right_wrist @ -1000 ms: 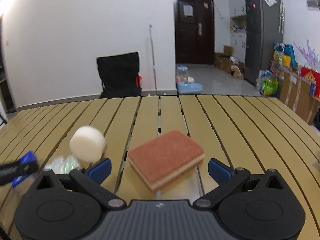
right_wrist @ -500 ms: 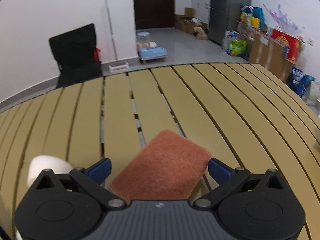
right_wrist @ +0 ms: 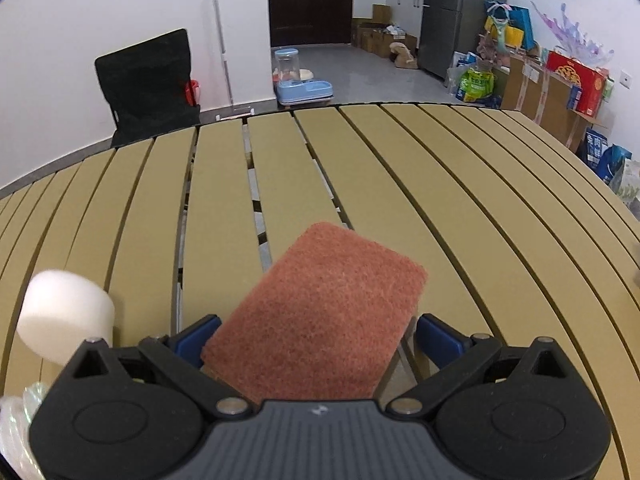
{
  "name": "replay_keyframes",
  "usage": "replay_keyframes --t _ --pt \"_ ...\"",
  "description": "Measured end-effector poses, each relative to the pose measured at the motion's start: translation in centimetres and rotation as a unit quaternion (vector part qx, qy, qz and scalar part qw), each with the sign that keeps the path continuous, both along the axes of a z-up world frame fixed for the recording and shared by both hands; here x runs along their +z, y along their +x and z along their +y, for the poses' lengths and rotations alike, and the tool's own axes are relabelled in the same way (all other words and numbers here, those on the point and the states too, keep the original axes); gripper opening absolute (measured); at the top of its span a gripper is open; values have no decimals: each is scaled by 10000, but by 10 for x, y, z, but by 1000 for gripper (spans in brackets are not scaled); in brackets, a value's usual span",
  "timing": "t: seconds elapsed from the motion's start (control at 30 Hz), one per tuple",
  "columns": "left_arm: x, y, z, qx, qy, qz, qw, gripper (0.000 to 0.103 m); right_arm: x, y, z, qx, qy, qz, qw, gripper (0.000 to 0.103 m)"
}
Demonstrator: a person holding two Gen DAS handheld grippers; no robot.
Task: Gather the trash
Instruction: 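Grasp the pink sponge block with the right gripper while left holds the tissue pack, then carry the tissue pack and sponge block down toward the black bin with both grippers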
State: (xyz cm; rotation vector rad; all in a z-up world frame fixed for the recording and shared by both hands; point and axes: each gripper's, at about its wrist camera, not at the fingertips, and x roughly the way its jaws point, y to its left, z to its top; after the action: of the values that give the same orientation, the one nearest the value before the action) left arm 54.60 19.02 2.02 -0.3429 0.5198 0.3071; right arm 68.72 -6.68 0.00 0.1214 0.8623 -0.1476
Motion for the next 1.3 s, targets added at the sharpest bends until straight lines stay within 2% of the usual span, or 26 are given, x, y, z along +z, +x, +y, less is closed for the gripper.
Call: replay_keyframes --t 0.17,0.27,0.4,0.8,1.3 --pt "3 -2 -2 -64 140 -62 9999 63 2 -3 -5 314 31 116 9994 103" --pt "5 -5 -2 -92 179 -86 9998 63 5 -11 -8 217 29 -77 9997 90" --pt "7 -10 -3 -136 253 -126 9995 63 6 -22 -8 281 0 -216 9994 87" --pt "24 -37 -6 -252 251 -109 9993 63 30 -83 -17 672 233 -891 9935 86" --pt "62 -113 -31 -318 464 -356 9978 63 73 -188 -30 1267 226 -1399 9818 86"
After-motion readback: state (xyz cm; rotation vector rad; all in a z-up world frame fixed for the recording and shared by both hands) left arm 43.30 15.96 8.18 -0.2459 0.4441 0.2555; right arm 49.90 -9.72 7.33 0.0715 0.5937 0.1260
